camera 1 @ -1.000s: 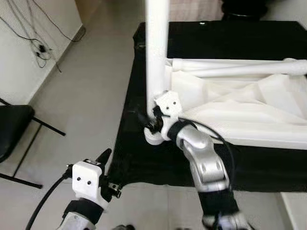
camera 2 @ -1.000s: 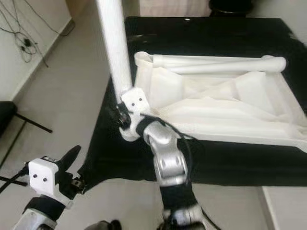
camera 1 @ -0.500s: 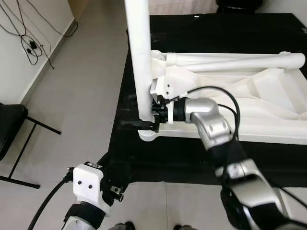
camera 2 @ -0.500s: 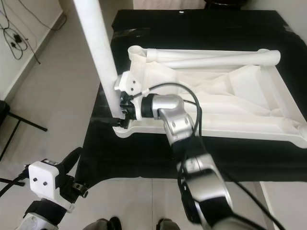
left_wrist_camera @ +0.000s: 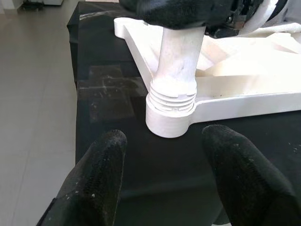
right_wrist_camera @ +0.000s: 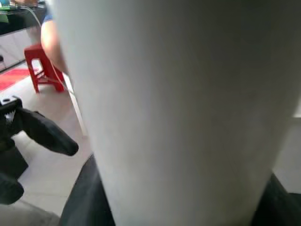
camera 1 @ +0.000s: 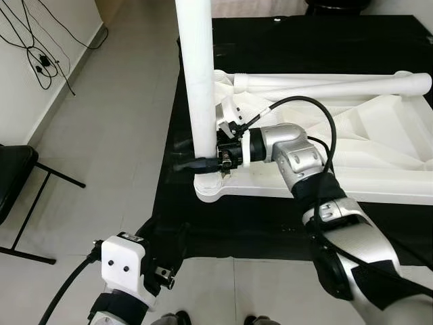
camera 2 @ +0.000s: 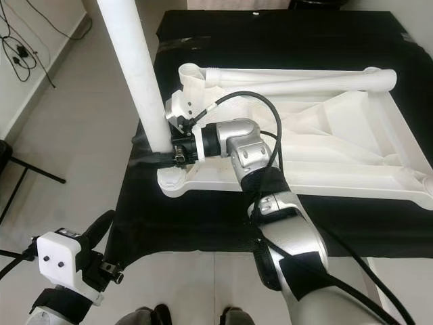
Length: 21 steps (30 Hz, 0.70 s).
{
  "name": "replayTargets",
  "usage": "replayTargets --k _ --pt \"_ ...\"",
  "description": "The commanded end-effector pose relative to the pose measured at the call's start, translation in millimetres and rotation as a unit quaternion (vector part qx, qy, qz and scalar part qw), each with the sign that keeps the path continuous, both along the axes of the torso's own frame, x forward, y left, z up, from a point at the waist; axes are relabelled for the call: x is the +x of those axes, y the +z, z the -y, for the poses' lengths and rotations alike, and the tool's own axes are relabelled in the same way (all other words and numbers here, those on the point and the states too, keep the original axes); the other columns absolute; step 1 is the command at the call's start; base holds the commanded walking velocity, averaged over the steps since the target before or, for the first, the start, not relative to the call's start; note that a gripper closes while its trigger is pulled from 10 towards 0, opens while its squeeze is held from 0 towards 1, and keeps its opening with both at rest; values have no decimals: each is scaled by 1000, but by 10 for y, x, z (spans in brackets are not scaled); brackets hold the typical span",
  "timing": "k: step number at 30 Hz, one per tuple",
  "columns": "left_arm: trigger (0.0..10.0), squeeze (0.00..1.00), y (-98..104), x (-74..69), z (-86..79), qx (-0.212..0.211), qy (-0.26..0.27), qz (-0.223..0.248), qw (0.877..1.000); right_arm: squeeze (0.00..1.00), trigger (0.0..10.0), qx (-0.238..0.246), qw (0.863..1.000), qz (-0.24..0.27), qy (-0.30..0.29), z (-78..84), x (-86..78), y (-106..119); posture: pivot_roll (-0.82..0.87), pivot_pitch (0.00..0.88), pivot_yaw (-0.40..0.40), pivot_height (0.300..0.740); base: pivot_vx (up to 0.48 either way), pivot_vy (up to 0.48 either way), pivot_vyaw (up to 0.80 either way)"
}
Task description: Building children table
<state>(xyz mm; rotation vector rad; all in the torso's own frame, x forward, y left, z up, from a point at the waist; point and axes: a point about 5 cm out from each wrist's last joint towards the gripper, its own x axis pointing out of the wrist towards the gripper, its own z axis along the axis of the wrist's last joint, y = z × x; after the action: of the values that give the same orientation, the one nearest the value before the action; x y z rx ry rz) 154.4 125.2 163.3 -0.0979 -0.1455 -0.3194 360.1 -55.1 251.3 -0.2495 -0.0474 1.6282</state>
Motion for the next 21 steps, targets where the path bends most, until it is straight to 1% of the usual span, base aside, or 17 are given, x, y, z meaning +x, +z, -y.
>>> replayTargets --k 1,5,6,7,8,9,10,11,13,14,15,16,17,18,19,20,21 --pt "10000 0 -8 -24 1 2 0 -9 1000 0 0 -8 1000 -20 18 -58 -14 -71 124 250 1 740 0 0 0" --pt "10000 0 -10 -22 -1 2 0 -9 1000 0 0 -7 1000 -21 18 -44 -7 -76 122 248 1 740 0 0 0" --pt "10000 0 -13 -17 -2 2 0 -9 1000 0 0 -4 1000 -17 3 19 5 -86 114 245 3 740 0 0 0" --pt "10000 0 -13 -17 -2 2 0 -9 1000 0 0 -4 1000 -17 3 19 5 -86 114 245 3 740 0 0 0" --pt "10000 0 -16 -13 -2 2 0 -8 1000 0 0 1 1000 -4 -29 98 35 -93 109 245 1 740 0 0 0" --pt "10000 0 -16 -13 -2 2 0 -8 1000 0 0 1 1000 -4 -29 98 35 -93 109 245 1 740 0 0 0" --pt "10000 0 -18 -9 -2 2 0 -8 1000 0 0 9 997 12 -77 179 68 -102 103 244 -2 740 0 0 0" --pt "10000 0 -20 -5 -3 2 1 -8 1000 0 0 15 987 15 -159 252 109 -147 99 244 -7 740 0 0 0" --pt "10000 0 -20 -5 -3 2 1 -8 1000 0 0 15 987 15 -159 252 109 -147 99 244 -7 740 0 0 0" --pt "10000 0 -22 -2 -4 2 1 -7 1000 0 0 23 973 12 -229 295 121 -194 95 243 -8 740 0 0 0" --pt "10000 0 -22 -2 -4 2 1 -7 1000 0 0 23 973 12 -229 295 121 -194 95 243 -8 740 0 0 0" --pt "10000 0 -24 2 -11 2 1 -7 1000 0 0 51 938 6 -342 284 101 -281 86 244 -13 740 0 0 0" --pt "10000 0 -24 2 -11 2 1 -7 1000 0 0 51 938 6 -342 284 101 -281 86 244 -13 740 0 0 0" --pt "10000 0 -23 10 -26 2 1 -6 1000 0 0 49 876 -17 -479 217 -131 -559 66 248 -10 740 0 0 0" --pt "10000 0 -23 10 -26 2 1 -6 1000 0 0 49 876 -17 -479 217 -131 -559 66 248 -10 740 0 0 0" --pt "10000 0 -29 36 -33 4 0 -5 1000 0 0 56 849 -39 -523 36 -403 -720 56 234 8 740 0 0 0" --pt "10000 0 -29 36 -33 4 0 -5 1000 0 0 56 849 -39 -523 36 -403 -720 56 234 8 740 0 0 0"
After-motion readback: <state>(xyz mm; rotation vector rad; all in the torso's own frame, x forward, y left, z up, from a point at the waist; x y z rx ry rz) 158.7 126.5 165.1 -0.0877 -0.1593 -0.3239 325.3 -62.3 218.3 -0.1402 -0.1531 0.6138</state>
